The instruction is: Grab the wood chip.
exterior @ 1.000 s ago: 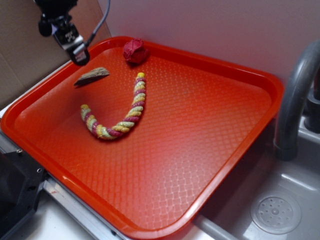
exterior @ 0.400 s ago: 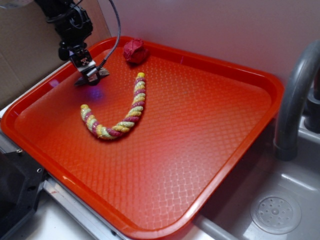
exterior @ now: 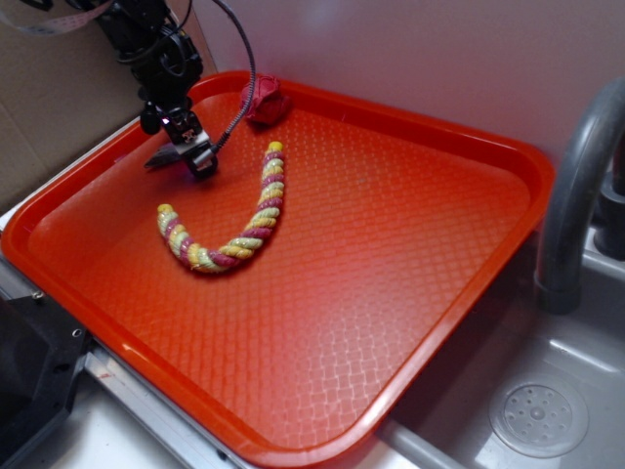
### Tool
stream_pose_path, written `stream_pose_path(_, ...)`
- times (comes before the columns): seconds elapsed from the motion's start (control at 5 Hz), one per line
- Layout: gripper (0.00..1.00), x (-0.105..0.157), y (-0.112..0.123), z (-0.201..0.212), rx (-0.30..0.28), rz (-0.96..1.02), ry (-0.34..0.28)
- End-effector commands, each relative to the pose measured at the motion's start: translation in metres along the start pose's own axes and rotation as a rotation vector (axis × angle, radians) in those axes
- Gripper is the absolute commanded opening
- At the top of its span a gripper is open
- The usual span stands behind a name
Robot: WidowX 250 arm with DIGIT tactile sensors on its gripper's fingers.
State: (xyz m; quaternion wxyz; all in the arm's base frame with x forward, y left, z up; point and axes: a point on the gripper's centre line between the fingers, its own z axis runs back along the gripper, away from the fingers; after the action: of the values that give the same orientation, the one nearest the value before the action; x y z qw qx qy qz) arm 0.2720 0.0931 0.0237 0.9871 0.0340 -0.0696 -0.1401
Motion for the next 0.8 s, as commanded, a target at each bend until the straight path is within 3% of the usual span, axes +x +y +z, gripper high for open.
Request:
stream_pose_path(0.0, 1.00, 0.0028, 0.0019, -0.0125, 0.054, 0.031, 0.027)
stream_pose_path(0.2, 0.00, 0.0022, 0.0015, -0.0123, 0.069, 0.043, 0.023)
stream_pose_path(0.6, 0.00, 0.0020, -0.0004, -0.0133, 0.071, 0.044, 0.030)
